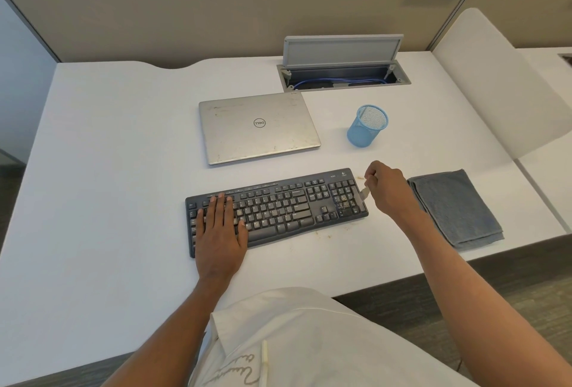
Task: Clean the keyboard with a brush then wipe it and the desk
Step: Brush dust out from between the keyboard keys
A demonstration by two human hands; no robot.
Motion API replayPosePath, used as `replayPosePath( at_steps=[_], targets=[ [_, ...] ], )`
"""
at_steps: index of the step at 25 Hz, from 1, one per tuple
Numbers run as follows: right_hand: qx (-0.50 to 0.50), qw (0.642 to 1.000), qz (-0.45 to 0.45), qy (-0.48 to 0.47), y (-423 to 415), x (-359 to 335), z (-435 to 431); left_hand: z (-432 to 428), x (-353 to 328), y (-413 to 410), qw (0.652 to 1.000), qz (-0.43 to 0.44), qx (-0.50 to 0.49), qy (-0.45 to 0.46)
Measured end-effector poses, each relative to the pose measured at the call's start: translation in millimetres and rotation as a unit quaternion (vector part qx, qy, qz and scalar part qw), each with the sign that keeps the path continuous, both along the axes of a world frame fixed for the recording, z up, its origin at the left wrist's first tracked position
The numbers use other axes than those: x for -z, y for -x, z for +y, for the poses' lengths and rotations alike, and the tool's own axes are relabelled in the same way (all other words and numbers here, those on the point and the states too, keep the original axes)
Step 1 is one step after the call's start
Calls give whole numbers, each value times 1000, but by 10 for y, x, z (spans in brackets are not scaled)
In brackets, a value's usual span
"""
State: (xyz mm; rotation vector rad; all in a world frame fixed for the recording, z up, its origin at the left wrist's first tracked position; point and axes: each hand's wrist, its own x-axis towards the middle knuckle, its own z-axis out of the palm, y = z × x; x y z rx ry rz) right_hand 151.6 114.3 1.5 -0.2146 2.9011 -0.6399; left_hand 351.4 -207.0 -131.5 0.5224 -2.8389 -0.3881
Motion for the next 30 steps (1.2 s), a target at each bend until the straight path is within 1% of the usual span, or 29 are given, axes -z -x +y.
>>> replayPosePath(
  at_steps=[3, 6, 13, 15, 19, 26, 28, 30],
  targets=[
    [6, 999, 22, 40, -55, -10, -33, 6, -5, 2, 1000, 0, 0, 0],
    [12, 998, 3, 58, -103, 64, -28, -2, -5, 4, 1000, -6, 0, 1],
    [-26, 998, -55, -8, -48, 18, 57, 2, -6, 1, 1000, -6, 0, 2],
    [-25, 999, -40, -6, -12, 0, 45, 1, -10, 1, 1000, -6, 0, 1],
    [-9, 999, 12, 45, -39, 29, -30, 7, -13, 1, 1000, -5, 0, 0],
    [-25, 999, -38, -8, -47, 46, 21, 3, -7, 1, 1000, -8, 2, 0],
    [-15, 999, -29, 6, -13, 28, 21, 2, -4, 4, 1000, -5, 1, 1],
    [0, 999, 0, 53, -12, 6, -2, 4, -4, 6, 1000, -7, 0, 0]
  ],
)
